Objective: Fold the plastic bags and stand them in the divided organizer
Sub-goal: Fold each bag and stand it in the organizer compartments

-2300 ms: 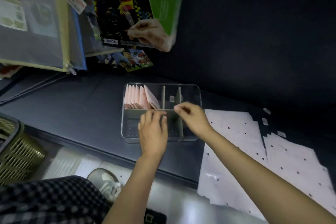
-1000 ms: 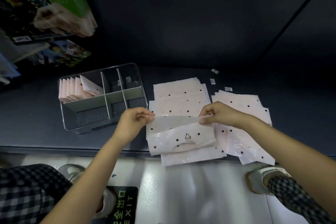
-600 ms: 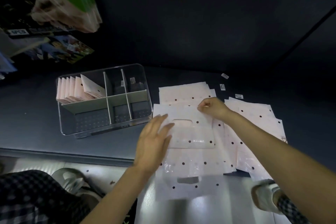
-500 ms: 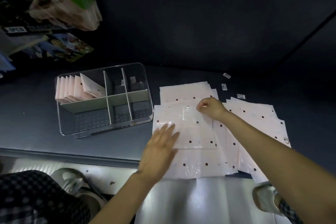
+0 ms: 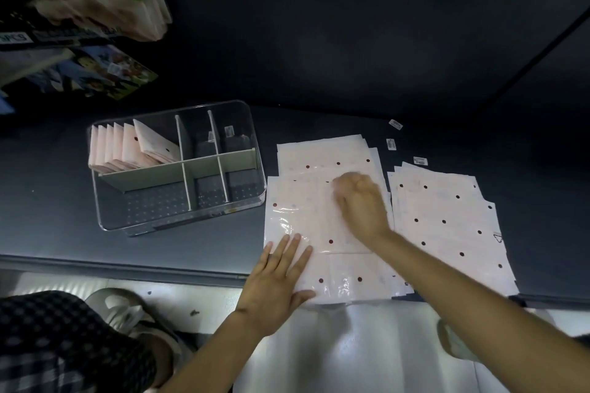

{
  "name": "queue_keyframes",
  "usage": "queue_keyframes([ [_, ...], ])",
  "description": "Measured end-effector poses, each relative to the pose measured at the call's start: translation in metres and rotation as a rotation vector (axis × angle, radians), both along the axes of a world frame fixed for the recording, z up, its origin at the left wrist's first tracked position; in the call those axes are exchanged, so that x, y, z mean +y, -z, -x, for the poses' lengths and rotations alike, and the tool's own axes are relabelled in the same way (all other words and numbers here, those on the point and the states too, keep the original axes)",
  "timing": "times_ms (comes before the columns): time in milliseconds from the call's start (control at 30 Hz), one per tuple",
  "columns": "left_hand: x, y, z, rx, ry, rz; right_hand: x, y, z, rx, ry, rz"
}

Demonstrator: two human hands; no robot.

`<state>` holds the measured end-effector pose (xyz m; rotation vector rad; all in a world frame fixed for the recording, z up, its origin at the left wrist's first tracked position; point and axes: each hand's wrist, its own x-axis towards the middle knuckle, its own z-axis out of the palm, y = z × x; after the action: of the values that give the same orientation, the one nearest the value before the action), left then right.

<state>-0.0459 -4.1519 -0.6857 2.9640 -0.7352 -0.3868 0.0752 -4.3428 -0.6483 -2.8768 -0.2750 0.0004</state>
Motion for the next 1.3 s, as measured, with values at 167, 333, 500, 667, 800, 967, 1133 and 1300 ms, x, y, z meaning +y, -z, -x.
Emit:
queue_keyframes([
  [167,-0.002,-0.003,-0.003,0.020,0.009,-0.037,0.005,0.021,0.099,0.085,-0.461,0.201],
  [333,0.021,0.008,-0.003,0.054,0.022,0.051,-0.055,0.017,0.122,0.178,-0.363,0.387],
  [500,0.042,0.006,0.002,0.042,-0.059,-0.030,-0.077,0.004,0.124,0.043,-0.340,0.380],
  [667,0.037,0.007,0.003,0.070,-0.102,-0.007,-0.038,-0.002,0.098,-0.087,-0.257,0.094],
  [800,0.037,0.005,0.003,0.083,-0.123,0.025,-0.019,0.003,0.085,-0.074,-0.356,0.186],
  [967,0.034,0.000,-0.001,0.080,-0.175,0.183,-0.015,0.003,0.078,-0.099,-0.383,0.313],
  [1133,0.039,-0.014,-0.014,0.054,-0.306,0.494,-0.025,-0.017,0.083,0.069,-0.361,0.085],
  [1300,0.037,-0.021,-0.020,0.161,-0.453,0.623,-0.043,-0.040,0.094,0.292,-0.289,-0.126],
])
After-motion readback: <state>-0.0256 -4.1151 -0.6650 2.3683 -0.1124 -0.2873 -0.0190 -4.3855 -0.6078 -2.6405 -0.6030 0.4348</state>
